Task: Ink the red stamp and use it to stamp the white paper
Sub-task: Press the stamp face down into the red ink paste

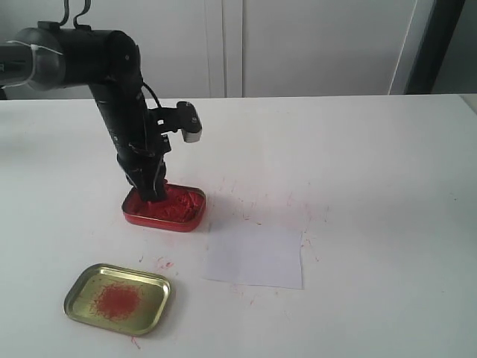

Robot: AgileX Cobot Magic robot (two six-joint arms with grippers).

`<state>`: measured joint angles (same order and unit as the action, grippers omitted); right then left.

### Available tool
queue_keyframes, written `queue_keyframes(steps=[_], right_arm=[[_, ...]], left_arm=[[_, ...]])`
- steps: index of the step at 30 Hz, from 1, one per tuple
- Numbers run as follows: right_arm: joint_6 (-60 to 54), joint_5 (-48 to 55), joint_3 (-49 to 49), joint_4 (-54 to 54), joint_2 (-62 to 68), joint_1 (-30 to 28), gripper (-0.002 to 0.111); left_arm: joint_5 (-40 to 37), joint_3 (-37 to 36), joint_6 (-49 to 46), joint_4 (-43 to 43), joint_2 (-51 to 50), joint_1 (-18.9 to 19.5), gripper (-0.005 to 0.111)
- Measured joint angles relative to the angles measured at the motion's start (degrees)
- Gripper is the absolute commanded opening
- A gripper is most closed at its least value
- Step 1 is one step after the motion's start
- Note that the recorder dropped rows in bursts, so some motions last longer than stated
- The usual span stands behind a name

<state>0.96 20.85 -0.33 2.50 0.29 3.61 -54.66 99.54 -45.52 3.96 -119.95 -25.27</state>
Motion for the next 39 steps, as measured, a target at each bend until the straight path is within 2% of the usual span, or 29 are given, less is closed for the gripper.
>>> queue_keyframes(steps=[13, 28, 39], right_arm=[[0.0, 0.0, 0.0, 0.0, 0.0, 0.0, 0.0], [0.0, 0.0, 0.0, 0.0, 0.0, 0.0, 0.0], [0.0, 0.0, 0.0, 0.0, 0.0, 0.0, 0.0]], left_arm=[[0.76, 0.04, 0.0, -0.32, -1.99, 0.0, 0.0], [5.81, 0.04, 0.0, -0.37, -3.61, 0.0, 0.0], [4.27, 1.59, 0.0, -0.37, -6.11, 0.0, 0.0]])
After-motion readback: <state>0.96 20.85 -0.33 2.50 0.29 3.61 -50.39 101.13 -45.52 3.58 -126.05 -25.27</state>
